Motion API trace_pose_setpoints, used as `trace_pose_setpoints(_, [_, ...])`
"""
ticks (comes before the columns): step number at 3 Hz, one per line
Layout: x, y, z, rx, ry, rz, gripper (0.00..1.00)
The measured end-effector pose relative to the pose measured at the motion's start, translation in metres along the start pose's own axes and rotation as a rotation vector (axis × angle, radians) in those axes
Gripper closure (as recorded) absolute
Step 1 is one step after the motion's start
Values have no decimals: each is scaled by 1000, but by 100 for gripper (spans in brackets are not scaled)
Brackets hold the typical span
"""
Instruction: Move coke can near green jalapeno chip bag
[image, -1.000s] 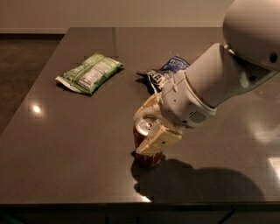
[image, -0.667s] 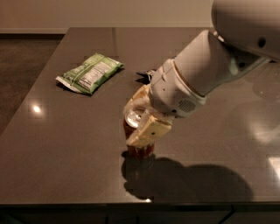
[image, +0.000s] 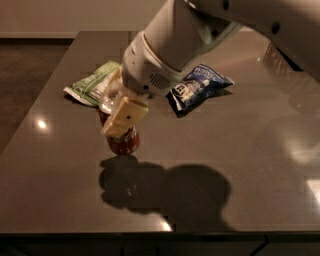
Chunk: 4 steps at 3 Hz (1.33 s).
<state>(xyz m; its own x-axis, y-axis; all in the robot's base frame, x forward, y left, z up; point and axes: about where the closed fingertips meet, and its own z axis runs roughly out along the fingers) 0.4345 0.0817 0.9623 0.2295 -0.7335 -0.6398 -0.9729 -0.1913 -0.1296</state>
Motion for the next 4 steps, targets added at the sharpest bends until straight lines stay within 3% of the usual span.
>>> trace_pose_setpoints(1, [-12, -40, 17, -9, -14, 6, 100])
trace_pose_setpoints(3, [-4, -114, 45, 8, -37, 51, 100])
trace_pose_setpoints(4, [2, -140, 56, 31, -46, 72, 82])
